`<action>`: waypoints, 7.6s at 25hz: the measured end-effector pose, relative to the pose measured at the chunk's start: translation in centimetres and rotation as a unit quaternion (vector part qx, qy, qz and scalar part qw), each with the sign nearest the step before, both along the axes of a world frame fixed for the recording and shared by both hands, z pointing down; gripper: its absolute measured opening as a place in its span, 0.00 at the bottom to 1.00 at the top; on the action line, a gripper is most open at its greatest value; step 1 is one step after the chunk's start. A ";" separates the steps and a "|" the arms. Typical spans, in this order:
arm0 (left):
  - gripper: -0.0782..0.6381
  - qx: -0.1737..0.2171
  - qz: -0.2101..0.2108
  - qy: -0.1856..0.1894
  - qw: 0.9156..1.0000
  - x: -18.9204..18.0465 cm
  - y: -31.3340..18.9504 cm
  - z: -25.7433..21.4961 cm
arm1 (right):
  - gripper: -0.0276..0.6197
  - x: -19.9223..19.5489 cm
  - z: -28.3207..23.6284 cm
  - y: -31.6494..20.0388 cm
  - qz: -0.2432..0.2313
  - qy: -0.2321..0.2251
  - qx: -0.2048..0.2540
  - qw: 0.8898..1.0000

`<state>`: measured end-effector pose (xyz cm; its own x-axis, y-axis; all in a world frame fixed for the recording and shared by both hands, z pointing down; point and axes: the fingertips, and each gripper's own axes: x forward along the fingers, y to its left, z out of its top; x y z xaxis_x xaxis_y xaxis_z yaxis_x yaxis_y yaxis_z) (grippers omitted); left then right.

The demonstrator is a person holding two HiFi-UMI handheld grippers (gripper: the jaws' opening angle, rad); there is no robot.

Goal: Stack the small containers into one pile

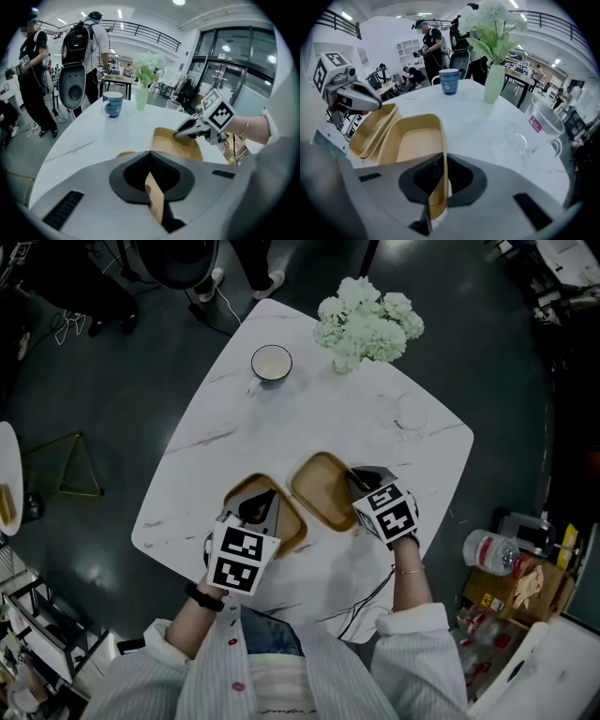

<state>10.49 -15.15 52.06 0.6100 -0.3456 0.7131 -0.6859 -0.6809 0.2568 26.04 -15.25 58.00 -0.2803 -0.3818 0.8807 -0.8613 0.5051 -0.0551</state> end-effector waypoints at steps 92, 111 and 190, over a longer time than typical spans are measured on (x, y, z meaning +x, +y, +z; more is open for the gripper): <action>0.13 0.057 -0.040 0.032 0.997 -14.9 1.8 -3.6 | 0.21 -14.3 -5.1 2.7 0.098 -0.025 0.055 0.993; 0.13 0.118 -0.025 0.089 0.989 -8.8 7.6 -10.4 | 0.15 -15.6 -16.0 8.9 0.132 -0.152 0.200 0.959; 0.13 0.282 0.074 0.190 0.938 0.1 24.0 -24.4 | 0.06 -12.8 -28.3 25.1 0.125 -0.171 0.350 0.913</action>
<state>10.55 8.82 27.64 0.8534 -0.4945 0.1646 -0.5060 -0.8618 0.0345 13.23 9.84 29.69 -0.3199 -0.9068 0.2746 -0.9474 0.3098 -0.0806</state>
